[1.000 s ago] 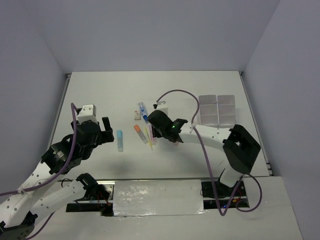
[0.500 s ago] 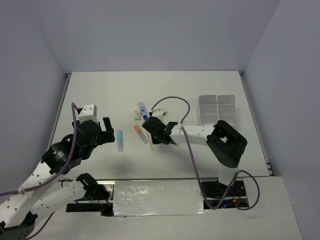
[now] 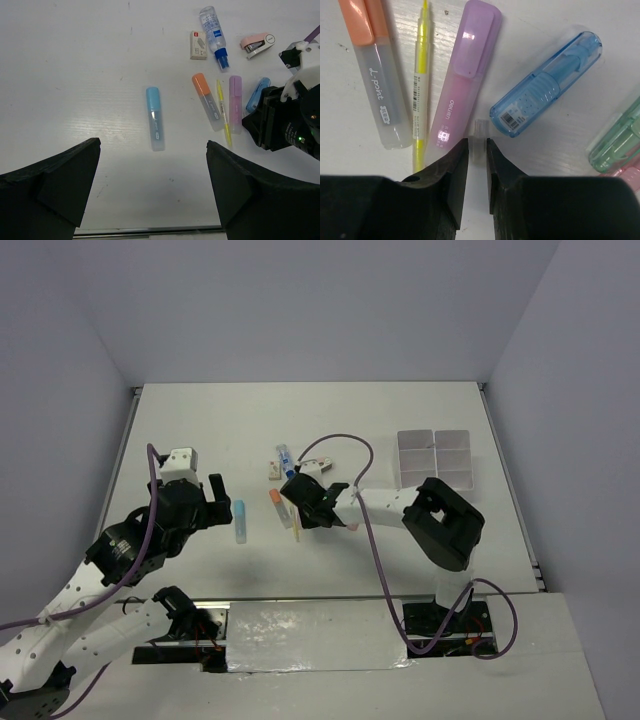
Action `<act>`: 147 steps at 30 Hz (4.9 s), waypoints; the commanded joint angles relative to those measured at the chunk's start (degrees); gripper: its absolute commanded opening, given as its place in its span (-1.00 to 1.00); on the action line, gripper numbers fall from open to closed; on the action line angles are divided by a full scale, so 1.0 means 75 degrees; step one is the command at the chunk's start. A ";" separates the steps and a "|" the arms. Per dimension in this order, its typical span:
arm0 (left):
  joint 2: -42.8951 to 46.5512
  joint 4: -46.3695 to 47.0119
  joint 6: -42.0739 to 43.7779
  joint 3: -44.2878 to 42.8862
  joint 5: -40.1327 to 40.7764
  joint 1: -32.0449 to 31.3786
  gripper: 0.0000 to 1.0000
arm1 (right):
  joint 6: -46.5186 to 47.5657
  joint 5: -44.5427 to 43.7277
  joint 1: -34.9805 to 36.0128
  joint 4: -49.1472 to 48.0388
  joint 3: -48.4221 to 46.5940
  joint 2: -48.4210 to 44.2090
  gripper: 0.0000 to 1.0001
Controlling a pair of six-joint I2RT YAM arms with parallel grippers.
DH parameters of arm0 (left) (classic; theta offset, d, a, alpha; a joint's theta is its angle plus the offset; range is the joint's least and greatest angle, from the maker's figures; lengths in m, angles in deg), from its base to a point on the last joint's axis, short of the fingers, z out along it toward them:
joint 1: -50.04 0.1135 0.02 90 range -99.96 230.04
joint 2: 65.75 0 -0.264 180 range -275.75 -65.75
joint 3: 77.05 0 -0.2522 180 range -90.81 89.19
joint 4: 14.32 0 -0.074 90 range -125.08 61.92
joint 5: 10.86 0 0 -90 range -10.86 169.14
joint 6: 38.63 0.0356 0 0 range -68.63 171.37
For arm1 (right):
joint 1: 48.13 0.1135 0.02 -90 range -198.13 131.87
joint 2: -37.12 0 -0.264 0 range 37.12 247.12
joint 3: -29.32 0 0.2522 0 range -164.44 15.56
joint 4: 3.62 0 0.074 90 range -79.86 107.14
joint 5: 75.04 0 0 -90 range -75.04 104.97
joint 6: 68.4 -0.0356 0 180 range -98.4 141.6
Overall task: Sort the stationery into containers
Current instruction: Pick up the pen from the center of the board, then close the pen cap on the pen.
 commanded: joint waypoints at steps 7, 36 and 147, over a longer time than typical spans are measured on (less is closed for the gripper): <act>-0.0041 0.0312 0.0246 -0.0007 -0.0148 0.0023 0.99 | 0.0013 -0.0103 -0.0074 0.0202 -0.0399 0.0296 -0.44; -0.4912 0.2175 -0.0984 -0.1108 -0.1474 -0.1148 0.73 | -0.0420 -0.0654 -0.0121 0.0986 0.1733 -0.4612 -1.00; -0.1612 1.2335 -0.1676 0.3977 -0.5491 -0.2145 -1.00 | -0.1089 0.0541 0.0090 -0.4731 0.4664 -0.9114 -1.00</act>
